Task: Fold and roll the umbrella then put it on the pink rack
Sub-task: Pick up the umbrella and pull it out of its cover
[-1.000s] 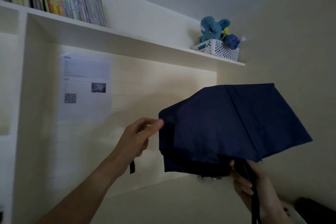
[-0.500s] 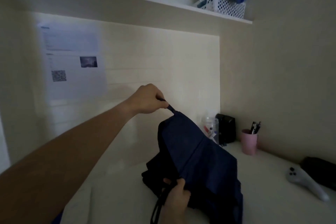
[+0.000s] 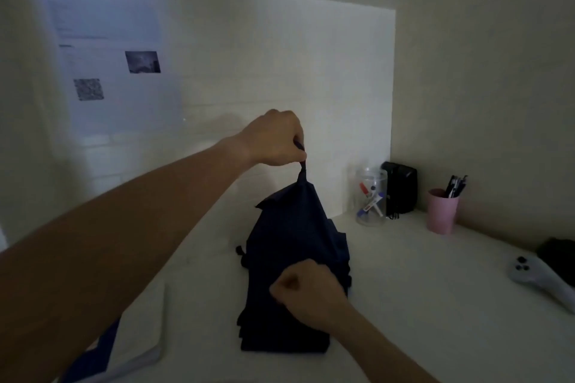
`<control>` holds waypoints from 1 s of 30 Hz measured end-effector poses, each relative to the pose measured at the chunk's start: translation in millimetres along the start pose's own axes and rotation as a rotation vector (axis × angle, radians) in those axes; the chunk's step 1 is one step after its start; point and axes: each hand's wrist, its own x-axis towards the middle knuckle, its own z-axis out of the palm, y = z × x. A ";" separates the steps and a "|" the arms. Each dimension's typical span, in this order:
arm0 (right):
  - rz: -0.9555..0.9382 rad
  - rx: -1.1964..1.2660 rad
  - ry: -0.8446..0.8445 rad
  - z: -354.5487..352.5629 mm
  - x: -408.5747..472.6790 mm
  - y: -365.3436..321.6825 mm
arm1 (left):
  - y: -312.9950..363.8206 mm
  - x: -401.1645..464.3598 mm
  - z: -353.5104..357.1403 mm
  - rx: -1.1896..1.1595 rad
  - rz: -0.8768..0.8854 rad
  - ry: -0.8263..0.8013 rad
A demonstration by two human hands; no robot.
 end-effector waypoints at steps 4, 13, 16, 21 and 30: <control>0.076 -0.414 -0.183 10.7 -14.1 99.8 | -7.1 -11.1 -5.8 -0.002 0.041 0.018; 0.182 -0.694 -0.173 20.5 71.5 136.7 | 8.9 -50.9 -12.6 0.131 0.183 0.014; 0.207 -0.647 0.034 14.2 83.9 144.2 | 8.5 -81.0 17.7 0.188 0.155 0.054; 0.081 -0.032 0.427 20.3 39.8 129.3 | 5.6 -128.5 65.7 0.133 0.083 0.127; 0.313 0.973 0.091 10.6 -37.0 80.9 | 47.3 -206.1 162.8 0.186 0.117 0.028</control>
